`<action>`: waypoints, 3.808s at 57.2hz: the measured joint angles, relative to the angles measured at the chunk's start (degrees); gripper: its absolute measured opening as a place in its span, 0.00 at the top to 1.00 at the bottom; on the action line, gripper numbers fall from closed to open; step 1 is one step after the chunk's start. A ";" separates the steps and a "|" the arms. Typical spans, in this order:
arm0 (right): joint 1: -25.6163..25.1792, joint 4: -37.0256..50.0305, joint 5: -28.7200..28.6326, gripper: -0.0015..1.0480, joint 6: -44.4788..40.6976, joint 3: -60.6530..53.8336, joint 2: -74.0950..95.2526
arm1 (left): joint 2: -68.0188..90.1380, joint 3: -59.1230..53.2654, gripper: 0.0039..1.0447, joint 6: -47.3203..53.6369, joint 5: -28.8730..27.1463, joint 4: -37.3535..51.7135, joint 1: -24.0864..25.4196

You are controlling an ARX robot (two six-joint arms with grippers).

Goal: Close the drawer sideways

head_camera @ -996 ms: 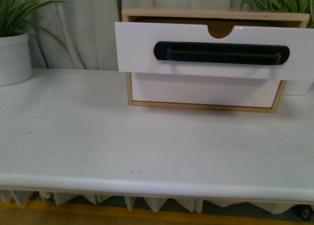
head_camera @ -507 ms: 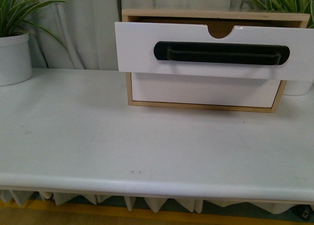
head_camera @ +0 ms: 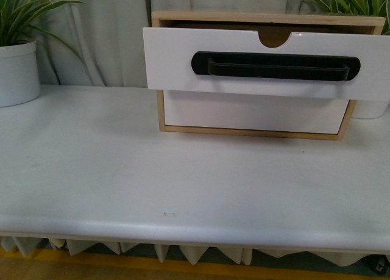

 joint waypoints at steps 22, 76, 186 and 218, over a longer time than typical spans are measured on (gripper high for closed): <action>-1.05 -2.78 -1.20 0.09 -19.50 22.64 21.92 | 25.79 15.65 0.06 19.30 17.49 3.10 -1.49; 4.83 -6.47 -0.35 0.09 -30.03 44.54 48.02 | 53.53 48.09 0.06 30.69 15.72 -7.43 -7.96; 4.90 4.31 5.27 0.09 -22.51 63.41 71.12 | 76.35 79.93 0.06 31.06 15.08 -15.19 -8.35; 5.14 7.74 3.56 0.09 -21.18 50.18 57.37 | 64.89 62.77 0.06 24.70 13.18 -5.40 -8.28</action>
